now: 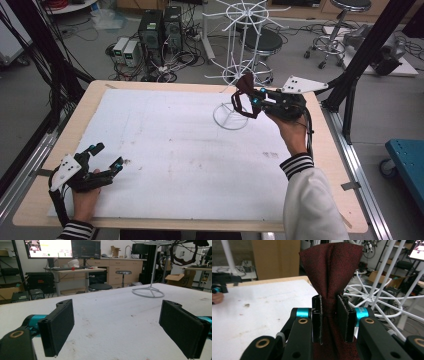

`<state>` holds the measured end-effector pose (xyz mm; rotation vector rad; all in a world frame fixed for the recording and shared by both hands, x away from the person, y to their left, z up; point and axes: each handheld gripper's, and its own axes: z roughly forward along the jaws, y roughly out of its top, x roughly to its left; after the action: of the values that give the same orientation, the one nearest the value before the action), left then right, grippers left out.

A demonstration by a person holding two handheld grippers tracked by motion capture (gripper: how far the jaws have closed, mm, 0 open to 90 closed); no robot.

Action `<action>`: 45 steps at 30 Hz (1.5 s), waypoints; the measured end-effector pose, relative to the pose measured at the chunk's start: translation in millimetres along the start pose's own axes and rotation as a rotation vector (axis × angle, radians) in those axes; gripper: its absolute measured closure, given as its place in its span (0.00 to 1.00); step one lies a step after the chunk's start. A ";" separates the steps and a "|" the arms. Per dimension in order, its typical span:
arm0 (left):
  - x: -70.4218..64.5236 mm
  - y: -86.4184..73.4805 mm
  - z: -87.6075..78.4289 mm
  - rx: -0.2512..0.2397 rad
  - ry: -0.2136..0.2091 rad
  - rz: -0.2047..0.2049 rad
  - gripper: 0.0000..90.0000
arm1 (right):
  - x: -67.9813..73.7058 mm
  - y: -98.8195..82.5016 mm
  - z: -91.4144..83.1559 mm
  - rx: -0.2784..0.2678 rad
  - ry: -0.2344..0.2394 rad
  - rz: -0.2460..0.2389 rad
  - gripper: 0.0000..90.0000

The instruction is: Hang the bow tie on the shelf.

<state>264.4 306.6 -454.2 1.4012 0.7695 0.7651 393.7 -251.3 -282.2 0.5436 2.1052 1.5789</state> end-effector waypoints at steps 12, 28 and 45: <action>0.2 0.0 0.0 0.002 0.000 0.000 0.15 | -9.3 0.2 2.0 0.013 -0.089 0.031 0.84; 0.1 0.0 0.5 -0.001 0.003 -0.007 0.15 | -15.3 -0.7 5.5 0.011 -0.150 0.040 0.84; 0.1 0.0 0.4 -0.001 0.002 -0.007 0.15 | -16.4 10.2 15.7 0.042 -0.174 0.046 0.83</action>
<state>264.8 306.5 -454.2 1.3968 0.7753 0.7616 416.6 -245.4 -274.2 0.7217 2.0118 1.4581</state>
